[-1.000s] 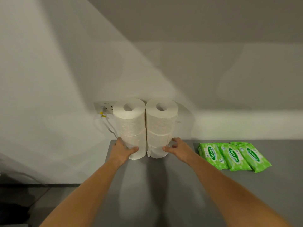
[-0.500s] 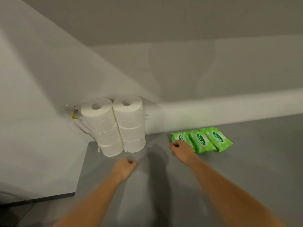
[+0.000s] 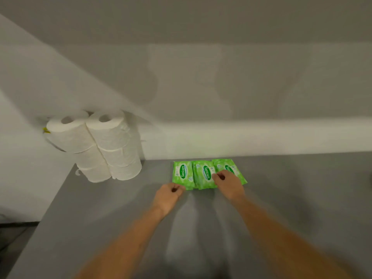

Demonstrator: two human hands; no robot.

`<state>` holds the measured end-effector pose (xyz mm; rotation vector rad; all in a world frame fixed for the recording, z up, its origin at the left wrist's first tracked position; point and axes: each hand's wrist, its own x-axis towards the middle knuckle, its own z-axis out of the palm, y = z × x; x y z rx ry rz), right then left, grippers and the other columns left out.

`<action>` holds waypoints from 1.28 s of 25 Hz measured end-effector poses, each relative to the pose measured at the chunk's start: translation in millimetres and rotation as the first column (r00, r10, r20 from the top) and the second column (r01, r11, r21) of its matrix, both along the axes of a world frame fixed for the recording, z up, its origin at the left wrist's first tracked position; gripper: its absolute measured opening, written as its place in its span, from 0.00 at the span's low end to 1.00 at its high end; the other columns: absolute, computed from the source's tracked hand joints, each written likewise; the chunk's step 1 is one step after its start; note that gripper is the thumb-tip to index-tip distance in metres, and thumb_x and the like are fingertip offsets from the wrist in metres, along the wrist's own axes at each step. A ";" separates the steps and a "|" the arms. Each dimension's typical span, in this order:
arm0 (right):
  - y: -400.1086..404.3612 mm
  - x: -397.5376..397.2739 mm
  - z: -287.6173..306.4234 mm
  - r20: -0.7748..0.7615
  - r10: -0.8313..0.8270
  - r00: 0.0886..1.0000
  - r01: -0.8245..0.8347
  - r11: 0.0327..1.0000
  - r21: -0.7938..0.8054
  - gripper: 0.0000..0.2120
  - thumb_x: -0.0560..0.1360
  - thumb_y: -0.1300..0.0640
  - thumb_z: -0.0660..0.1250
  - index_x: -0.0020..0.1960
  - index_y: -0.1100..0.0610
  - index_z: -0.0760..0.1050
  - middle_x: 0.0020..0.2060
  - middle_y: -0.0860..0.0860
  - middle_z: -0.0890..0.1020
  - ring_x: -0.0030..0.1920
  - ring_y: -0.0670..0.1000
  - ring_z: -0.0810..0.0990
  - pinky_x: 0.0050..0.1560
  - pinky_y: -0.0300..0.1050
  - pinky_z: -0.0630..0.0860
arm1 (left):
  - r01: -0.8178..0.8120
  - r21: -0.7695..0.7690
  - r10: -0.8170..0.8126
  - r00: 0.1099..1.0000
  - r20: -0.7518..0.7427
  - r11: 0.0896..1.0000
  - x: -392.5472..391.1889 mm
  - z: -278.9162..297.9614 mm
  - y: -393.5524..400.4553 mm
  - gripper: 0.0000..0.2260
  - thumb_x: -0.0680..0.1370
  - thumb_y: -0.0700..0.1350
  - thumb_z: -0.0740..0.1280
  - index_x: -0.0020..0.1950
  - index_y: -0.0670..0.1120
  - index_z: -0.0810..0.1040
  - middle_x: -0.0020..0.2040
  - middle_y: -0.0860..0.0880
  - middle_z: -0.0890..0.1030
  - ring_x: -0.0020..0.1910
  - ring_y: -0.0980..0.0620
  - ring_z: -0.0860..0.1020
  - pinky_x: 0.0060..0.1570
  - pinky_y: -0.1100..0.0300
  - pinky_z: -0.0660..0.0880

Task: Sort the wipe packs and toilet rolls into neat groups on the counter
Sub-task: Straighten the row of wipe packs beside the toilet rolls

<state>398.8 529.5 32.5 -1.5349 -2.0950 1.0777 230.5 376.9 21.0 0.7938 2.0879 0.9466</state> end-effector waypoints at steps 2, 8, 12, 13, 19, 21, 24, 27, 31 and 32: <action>19.6 17.0 -6.5 -0.003 -0.034 0.999 0.034 0.999 0.016 0.10 0.78 0.50 0.65 0.48 0.57 0.79 0.40 0.49 0.81 0.45 0.53 0.80 0.45 0.42 0.70 | 0.003 0.022 -0.003 1.000 0.005 1.000 23.2 -1.4 19.8 0.11 0.80 0.51 0.69 0.55 0.46 0.85 0.51 0.48 0.87 0.52 0.50 0.83 0.57 0.57 0.76; 76.1 45.6 -30.2 0.095 -0.042 0.995 0.035 0.997 0.072 0.10 0.77 0.56 0.68 0.57 0.59 0.79 0.52 0.55 0.82 0.54 0.57 0.80 0.53 0.46 0.74 | 0.081 0.024 -0.081 0.997 -0.020 0.996 62.1 -17.6 67.9 0.13 0.79 0.47 0.71 0.62 0.45 0.82 0.59 0.50 0.85 0.56 0.57 0.81 0.58 0.67 0.73; 95.1 47.2 -48.7 0.197 -0.019 0.980 0.001 0.996 0.088 0.19 0.75 0.54 0.70 0.63 0.61 0.76 0.58 0.60 0.77 0.61 0.61 0.75 0.64 0.52 0.71 | 0.216 -0.035 -0.217 0.932 -0.289 0.976 59.4 -31.6 94.8 0.18 0.79 0.48 0.71 0.69 0.47 0.78 0.66 0.51 0.78 0.65 0.53 0.77 0.65 0.66 0.70; 96.9 46.3 -53.3 0.199 -0.022 0.980 0.009 0.998 0.063 0.20 0.75 0.53 0.70 0.63 0.62 0.75 0.58 0.60 0.77 0.61 0.62 0.75 0.64 0.52 0.71 | 0.257 -0.057 -0.259 0.892 -0.370 0.965 57.2 -34.0 99.7 0.19 0.79 0.49 0.70 0.70 0.49 0.77 0.67 0.52 0.76 0.67 0.53 0.74 0.65 0.66 0.68; 106.9 46.9 -74.3 0.084 -0.116 0.990 0.129 0.977 -0.169 0.13 0.79 0.51 0.67 0.57 0.60 0.80 0.51 0.57 0.84 0.54 0.58 0.82 0.48 0.44 0.70 | 0.425 -0.219 -0.470 0.678 -0.565 0.878 43.6 -54.3 117.9 0.28 0.79 0.52 0.69 0.78 0.53 0.66 0.77 0.52 0.65 0.77 0.51 0.62 0.75 0.59 0.63; 109.7 46.8 -76.7 0.048 -0.118 0.992 0.126 0.972 -0.198 0.10 0.79 0.53 0.66 0.48 0.59 0.81 0.43 0.56 0.84 0.47 0.58 0.82 0.47 0.46 0.72 | 0.434 -0.265 -0.501 0.633 -0.590 0.861 39.5 -60.0 118.2 0.29 0.79 0.51 0.67 0.79 0.53 0.64 0.79 0.51 0.63 0.79 0.50 0.60 0.76 0.57 0.62; 111.7 43.2 -75.2 -0.032 -0.177 0.984 0.164 0.953 -0.255 0.11 0.80 0.54 0.66 0.43 0.59 0.79 0.39 0.58 0.83 0.41 0.59 0.82 0.46 0.49 0.77 | 0.416 -0.253 -0.477 0.629 -0.613 0.873 35.7 -65.1 117.0 0.28 0.79 0.49 0.67 0.78 0.54 0.65 0.79 0.50 0.63 0.78 0.49 0.62 0.75 0.57 0.63; 114.7 32.6 -72.6 -0.113 -0.270 0.956 0.230 0.932 -0.281 0.13 0.80 0.54 0.65 0.48 0.64 0.80 0.40 0.59 0.83 0.46 0.62 0.84 0.47 0.52 0.79 | 0.398 -0.229 -0.449 0.649 -0.614 0.888 33.6 -66.7 118.9 0.26 0.79 0.49 0.67 0.77 0.54 0.67 0.78 0.51 0.64 0.77 0.50 0.63 0.74 0.58 0.64; 115.3 21.1 -72.7 -0.067 -0.270 0.961 0.248 0.941 -0.232 0.12 0.80 0.52 0.66 0.48 0.61 0.79 0.40 0.56 0.82 0.43 0.58 0.80 0.43 0.48 0.73 | 0.388 -0.230 -0.442 0.654 -0.614 0.893 34.3 -68.1 119.5 0.26 0.79 0.50 0.67 0.77 0.54 0.68 0.78 0.51 0.64 0.77 0.50 0.63 0.74 0.58 0.64; 114.0 21.1 -74.2 -0.023 -0.249 0.968 0.240 0.949 -0.205 0.12 0.80 0.51 0.66 0.50 0.60 0.79 0.42 0.56 0.82 0.43 0.57 0.79 0.43 0.45 0.71 | 0.380 -0.232 -0.438 0.660 -0.611 0.895 34.4 -68.9 119.1 0.26 0.79 0.51 0.68 0.76 0.54 0.68 0.78 0.50 0.64 0.77 0.50 0.63 0.74 0.57 0.65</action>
